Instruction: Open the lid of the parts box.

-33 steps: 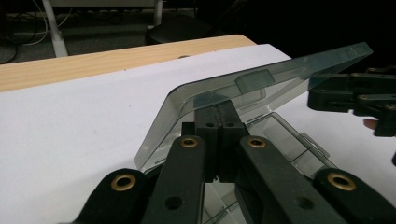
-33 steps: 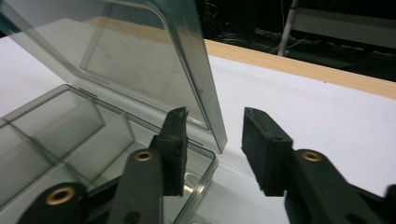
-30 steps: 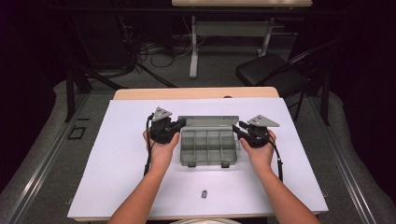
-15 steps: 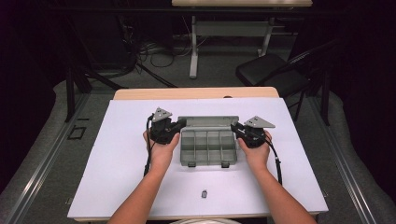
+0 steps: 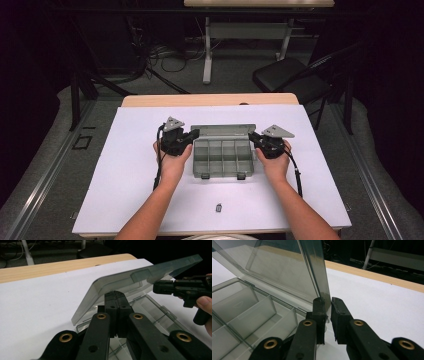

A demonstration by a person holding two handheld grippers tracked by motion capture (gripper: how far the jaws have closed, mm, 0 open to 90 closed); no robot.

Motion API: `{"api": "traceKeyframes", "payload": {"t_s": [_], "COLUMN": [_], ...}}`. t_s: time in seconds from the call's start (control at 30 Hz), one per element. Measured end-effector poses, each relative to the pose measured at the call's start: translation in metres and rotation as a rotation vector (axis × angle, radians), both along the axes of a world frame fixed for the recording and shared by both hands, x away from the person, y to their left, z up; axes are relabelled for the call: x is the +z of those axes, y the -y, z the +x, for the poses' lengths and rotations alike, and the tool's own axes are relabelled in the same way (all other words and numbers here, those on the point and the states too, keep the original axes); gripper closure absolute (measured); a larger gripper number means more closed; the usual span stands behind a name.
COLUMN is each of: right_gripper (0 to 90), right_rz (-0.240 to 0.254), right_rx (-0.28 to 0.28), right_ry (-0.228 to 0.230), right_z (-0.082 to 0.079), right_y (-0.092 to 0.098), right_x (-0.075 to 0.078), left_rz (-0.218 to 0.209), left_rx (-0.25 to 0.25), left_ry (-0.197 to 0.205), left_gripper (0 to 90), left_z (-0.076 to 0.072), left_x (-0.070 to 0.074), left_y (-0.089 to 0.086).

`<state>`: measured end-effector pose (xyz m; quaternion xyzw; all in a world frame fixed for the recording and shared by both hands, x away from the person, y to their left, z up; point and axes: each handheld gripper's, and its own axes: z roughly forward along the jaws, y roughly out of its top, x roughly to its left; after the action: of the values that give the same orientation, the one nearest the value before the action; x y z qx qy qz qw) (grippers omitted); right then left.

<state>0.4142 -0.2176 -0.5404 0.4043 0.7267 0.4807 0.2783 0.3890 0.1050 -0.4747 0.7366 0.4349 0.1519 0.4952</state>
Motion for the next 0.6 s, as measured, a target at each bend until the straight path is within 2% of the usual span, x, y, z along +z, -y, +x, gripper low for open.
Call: {"api": "traceKeyframes", "payload": {"t_s": [0.13, 0.17, 0.2, 0.23, 0.27, 0.3, 0.33, 0.37, 0.4, 0.6], "right_gripper": [82.4, 82.4, 82.4, 82.4, 82.4, 82.4, 82.4, 82.4, 82.4, 82.4], "right_rz": [0.003, 0.006, 0.006, 0.006, 0.004, 0.005, 0.003, 0.008, 0.006, 0.011], "right_rx": [0.0, 0.0, 0.0, 0.0, -0.001, -0.001, -0.001, 0.0, 0.001, 0.001], "right_ry": [0.0, -0.003, -0.003, -0.003, -0.004, -0.005, -0.008, -0.005, -0.008, -0.009], "right_z": [0.0, 0.0, 0.0, 0.0, -0.001, -0.001, -0.001, -0.001, -0.001, -0.001], "right_y": [0.0, 0.0, 0.0, 0.0, 0.0, 0.0, 0.0, 0.0, 0.001, 0.001], "right_x": [0.0, 0.0, 0.0, 0.0, 0.0, 0.0, 0.0, 0.0, 0.0, 0.0], "left_rz": [0.01, 0.015, 0.042, 0.042, 0.069, 0.069, 0.096, 0.096, 0.108, 0.131], "left_rx": [-0.019, -0.024, -0.038, -0.038, -0.049, -0.049, -0.055, -0.055, -0.062, -0.06], "left_ry": [-0.027, -0.036, -0.073, -0.073, -0.102, -0.102, -0.121, -0.121, -0.138, -0.137], "left_gripper": [84.5, 80.6, 77.7, 74.9, 72.4, 69.7, 67.0, 63.5, 61.0, 52.8], "left_z": [0.001, 0.001, 0.003, 0.003, 0.004, 0.004, 0.004, 0.004, 0.004, 0.0], "left_x": [-0.005, -0.007, -0.01, -0.01, -0.014, -0.014, -0.016, -0.016, -0.017, -0.022], "left_y": [0.001, 0.001, 0.003, 0.003, 0.005, 0.005, 0.006, 0.006, 0.007, 0.007]}}
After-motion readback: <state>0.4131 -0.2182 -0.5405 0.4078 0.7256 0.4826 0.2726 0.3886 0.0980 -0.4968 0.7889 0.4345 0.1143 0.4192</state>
